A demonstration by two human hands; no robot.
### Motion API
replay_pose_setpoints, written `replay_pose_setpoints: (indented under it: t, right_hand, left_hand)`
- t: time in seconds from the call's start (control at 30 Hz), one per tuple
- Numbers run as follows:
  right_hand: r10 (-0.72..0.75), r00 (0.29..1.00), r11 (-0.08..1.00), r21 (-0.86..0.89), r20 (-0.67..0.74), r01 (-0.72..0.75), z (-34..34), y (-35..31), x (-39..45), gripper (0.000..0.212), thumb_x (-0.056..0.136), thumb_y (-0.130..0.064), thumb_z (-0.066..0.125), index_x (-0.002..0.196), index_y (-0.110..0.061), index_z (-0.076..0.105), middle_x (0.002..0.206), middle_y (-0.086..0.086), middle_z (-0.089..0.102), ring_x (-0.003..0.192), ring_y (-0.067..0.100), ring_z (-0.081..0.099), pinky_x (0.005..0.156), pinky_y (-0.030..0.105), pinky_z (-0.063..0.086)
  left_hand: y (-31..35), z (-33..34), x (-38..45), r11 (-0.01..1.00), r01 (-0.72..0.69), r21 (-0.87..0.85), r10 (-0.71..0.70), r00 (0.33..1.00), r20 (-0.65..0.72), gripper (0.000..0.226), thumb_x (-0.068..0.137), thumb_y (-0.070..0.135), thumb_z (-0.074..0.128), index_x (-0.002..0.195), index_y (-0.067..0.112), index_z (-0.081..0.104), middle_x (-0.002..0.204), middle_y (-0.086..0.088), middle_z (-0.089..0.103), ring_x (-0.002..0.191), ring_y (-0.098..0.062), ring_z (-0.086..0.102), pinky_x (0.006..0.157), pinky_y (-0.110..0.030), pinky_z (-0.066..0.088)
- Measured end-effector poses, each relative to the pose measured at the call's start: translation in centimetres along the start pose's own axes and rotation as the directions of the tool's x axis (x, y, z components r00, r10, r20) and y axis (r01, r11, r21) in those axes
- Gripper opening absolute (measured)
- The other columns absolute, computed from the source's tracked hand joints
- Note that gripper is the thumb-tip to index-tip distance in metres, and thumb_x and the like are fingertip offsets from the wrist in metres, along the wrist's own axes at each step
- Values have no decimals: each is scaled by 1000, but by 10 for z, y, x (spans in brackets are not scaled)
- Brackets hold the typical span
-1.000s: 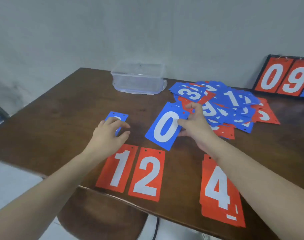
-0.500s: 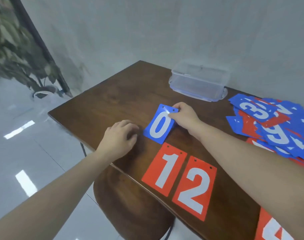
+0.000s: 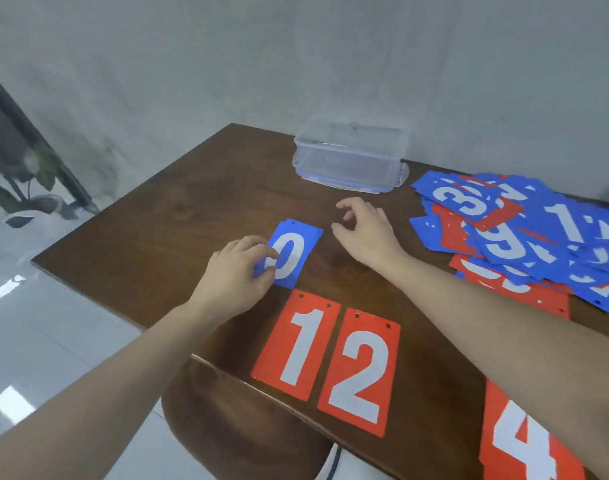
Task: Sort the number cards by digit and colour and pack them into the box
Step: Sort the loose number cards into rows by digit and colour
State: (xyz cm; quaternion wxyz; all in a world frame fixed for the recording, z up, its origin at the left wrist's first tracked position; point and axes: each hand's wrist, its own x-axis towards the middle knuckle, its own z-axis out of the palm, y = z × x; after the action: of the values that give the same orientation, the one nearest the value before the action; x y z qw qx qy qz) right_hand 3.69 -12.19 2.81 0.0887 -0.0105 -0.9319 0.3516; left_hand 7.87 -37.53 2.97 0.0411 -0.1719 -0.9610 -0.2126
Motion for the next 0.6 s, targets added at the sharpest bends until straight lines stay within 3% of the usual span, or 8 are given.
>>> replay_pose_setpoints:
  t: [0.13, 0.23, 0.37, 0.47, 0.6]
  right_hand:
    - [120, 989, 992, 41, -87, -117, -55, 45, -17, 36, 95, -30, 61, 130, -26, 54, 105, -8, 61, 100, 16, 53, 94, 35, 45]
    - [204, 971, 976, 100, -127, -192, -97, 82, -34, 33, 94, -28, 60, 127, -28, 54, 101, -11, 62, 88, 13, 60, 81, 38, 52]
    - [283, 933, 957, 133, -223, -258, -148, 131, -68, 22, 96, -23, 59, 116, -31, 54, 94, -13, 61, 69, 8, 56, 65, 31, 47]
    - [337, 902, 940, 154, -271, -305, -183, 164, -96, 22, 96, -22, 58, 116, -31, 55, 91, -11, 60, 70, 11, 57, 68, 32, 49]
    - [372, 881, 927, 155, -293, -340, -218, 200, -128, 22, 96, -20, 57, 114, -32, 56, 83, -7, 63, 65, 10, 57, 63, 29, 45]
  left_hand:
    - [46, 17, 35, 993, -108, -56, 109, 994, 27, 25, 95, 24, 63, 119, 26, 68, 136, 10, 56, 130, -21, 48, 105, -38, 35]
    - [85, 34, 59, 973, -203, -111, 209, 977, 42, 21, 93, 23, 65, 113, 26, 71, 131, 9, 59, 123, -21, 53, 100, -31, 36]
    - [140, 56, 82, 941, -304, -149, 319, 943, 90, 22, 91, 24, 65, 112, 28, 70, 128, 12, 59, 120, -21, 54, 101, -44, 43]
    - [174, 74, 96, 924, -332, -190, 363, 918, 160, 25, 90, 31, 62, 115, 30, 68, 128, 13, 59, 122, -20, 54, 105, -47, 42]
    - [211, 100, 109, 920, -259, -294, 324, 924, 201, 38, 96, 27, 60, 133, 26, 56, 125, 10, 61, 118, -14, 56, 102, -31, 42]
